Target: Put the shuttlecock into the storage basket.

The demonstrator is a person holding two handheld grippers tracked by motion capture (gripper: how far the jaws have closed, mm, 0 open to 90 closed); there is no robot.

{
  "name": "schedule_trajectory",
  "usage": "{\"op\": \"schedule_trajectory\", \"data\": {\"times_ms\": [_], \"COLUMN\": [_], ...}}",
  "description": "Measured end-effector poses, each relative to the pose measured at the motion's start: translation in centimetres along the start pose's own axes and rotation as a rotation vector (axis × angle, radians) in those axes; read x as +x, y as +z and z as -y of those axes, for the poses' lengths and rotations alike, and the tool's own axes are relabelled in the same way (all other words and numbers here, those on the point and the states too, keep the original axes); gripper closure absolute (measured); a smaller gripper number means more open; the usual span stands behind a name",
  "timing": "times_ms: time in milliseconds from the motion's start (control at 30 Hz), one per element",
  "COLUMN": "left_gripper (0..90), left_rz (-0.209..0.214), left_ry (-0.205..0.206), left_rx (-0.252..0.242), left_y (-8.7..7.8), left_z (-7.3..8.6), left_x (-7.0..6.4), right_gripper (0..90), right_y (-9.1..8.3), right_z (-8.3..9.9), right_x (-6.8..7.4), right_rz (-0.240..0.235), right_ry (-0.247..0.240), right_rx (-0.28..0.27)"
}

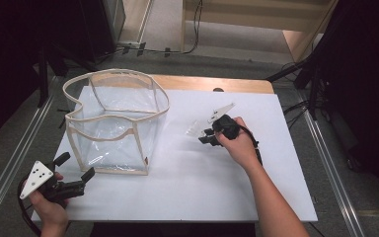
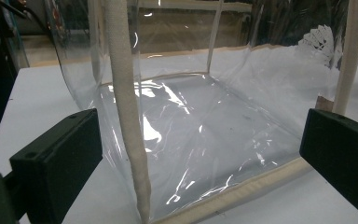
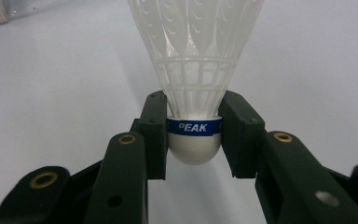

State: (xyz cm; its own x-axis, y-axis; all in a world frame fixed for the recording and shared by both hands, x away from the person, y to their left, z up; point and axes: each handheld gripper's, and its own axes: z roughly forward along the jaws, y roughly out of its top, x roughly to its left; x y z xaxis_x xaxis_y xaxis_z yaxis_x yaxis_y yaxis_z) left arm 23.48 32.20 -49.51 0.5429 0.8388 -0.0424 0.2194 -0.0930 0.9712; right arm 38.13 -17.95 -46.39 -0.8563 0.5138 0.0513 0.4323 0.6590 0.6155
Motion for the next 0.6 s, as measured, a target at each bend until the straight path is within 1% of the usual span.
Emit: {"op": "schedule_trajectory", "data": {"times_ms": [33,67,133,200,233,367,500,533,600], "left_gripper": [0.0,0.0,0.0,0.0,0.0,0.0,0.0,0.0,0.0], "left_rz": [0.000,0.000,0.000,0.001,0.000,-0.001,-0.001,-0.001,-0.001], "left_ry": [-0.001,-0.002,-0.002,-0.001,-0.002,-0.002,-0.002,-0.002,-0.002], "left_rx": [0.000,0.000,0.000,-0.001,0.001,0.001,0.001,0.001,0.001], "left_y": [0.0,0.0,0.0,0.0,0.0,0.0,0.0,0.0,0.0], "left_z": [0.0,0.0,0.0,0.0,0.0,0.0,0.0,0.0,0.0], "left_x": [0.0,0.0,0.0,0.0,0.0,0.0,0.0,0.0,0.0], "right_gripper": [62.5,62.4,62.5,62.5,62.5,62.5,62.6,62.5,62.6], "right_y": [-0.1,-0.3,-0.3,-0.5,-0.7,-0.9,-1.4,-1.6,-1.7], "right_z": [0.0,-0.1,-0.1,-0.1,-0.1,-0.2,-0.2,-0.2,-0.2], "right_x": [0.0,0.1,0.0,0.1,0.0,0.1,0.0,0.0,0.0], "right_rz": [0.000,-0.013,-0.011,-0.016,-0.012,-0.001,-0.004,-0.006,-0.007], "right_ry": [-0.001,-0.003,-0.006,0.004,0.013,0.016,0.019,0.028,0.025], "right_rx": [-0.005,-0.011,-0.013,-0.019,-0.026,-0.027,-0.040,-0.045,-0.046]}}
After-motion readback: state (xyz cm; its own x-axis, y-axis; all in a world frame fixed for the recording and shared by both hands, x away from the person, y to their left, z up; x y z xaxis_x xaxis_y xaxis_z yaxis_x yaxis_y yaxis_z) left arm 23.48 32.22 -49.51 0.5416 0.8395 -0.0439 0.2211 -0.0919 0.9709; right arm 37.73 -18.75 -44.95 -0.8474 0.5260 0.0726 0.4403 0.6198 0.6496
